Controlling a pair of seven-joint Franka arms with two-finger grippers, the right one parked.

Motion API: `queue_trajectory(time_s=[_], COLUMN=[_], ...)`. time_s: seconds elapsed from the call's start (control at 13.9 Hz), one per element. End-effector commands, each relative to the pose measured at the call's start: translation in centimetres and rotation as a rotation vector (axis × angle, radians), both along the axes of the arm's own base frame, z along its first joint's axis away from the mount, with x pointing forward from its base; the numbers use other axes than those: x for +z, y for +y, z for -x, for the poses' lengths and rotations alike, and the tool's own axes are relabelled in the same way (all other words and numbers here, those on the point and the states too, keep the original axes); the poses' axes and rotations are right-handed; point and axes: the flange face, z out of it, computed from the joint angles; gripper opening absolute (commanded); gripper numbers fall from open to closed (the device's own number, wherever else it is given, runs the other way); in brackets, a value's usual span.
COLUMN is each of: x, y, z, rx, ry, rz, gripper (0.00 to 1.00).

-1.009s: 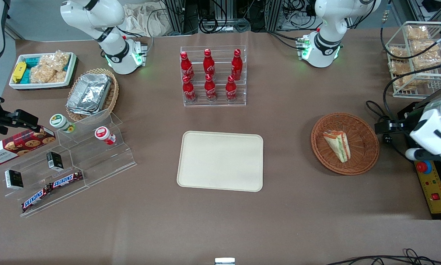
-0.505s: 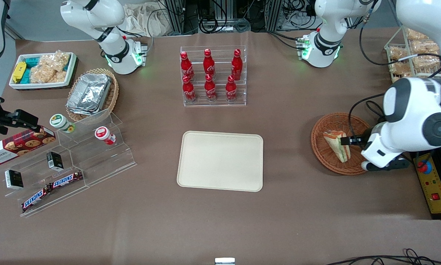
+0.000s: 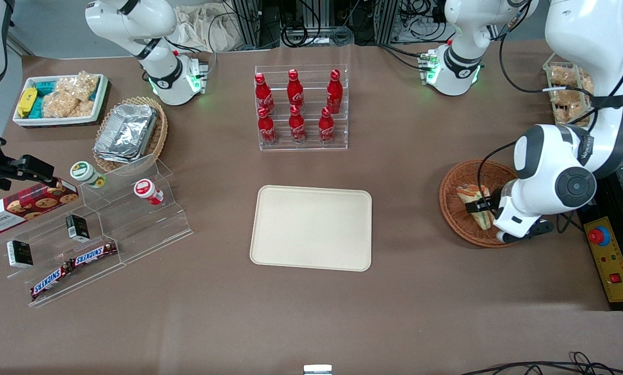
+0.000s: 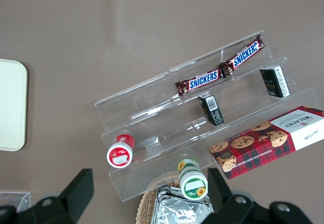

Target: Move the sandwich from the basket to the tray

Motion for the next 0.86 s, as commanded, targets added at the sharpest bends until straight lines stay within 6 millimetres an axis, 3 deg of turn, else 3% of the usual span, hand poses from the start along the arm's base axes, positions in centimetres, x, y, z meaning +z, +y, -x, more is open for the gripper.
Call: queue_trajectory(time_s=[0.0,0.36,0.5,0.65,0.79], x=[-1.2,-5.3,-6.7,-7.2,-7.1], y=[0.6,0.7,2.1,2.4,2.4], z=[0.4,2.1,2.9,3.3,3.4], rx=[0.043,0.125,0.147,0.146,0.143], ry=[0.003,-0.082,-0.089,-0.089,-0.088], rz=[-0.022,-0.021,-0.019,-0.019,-0.020], gripper=[0.98,0.98,0.98,0.91,0.77])
